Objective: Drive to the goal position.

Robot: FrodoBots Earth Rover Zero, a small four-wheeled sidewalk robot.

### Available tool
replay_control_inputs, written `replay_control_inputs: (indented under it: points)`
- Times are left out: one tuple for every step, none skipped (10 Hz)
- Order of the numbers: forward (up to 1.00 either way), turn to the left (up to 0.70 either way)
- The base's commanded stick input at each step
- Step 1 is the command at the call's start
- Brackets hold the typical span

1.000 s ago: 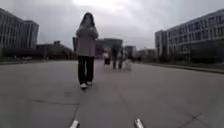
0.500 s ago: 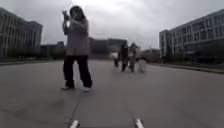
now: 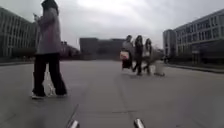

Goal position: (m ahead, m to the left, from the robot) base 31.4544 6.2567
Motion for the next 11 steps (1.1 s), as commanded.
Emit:
replay_control_inputs:
  points:
    - [1.00, 0.06]
    - [1.00, 0.06]
    - [1.00, 0.06]
    - [1.00, 0.06]
    - [1.00, 0.06]
    - [1.00, 0.06]
    - [1.00, 0.06]
    - [1.00, 0.06]
    - [1.00, 0.06]
    - [1.00, 0.06]
    - [1.00, 0.06]
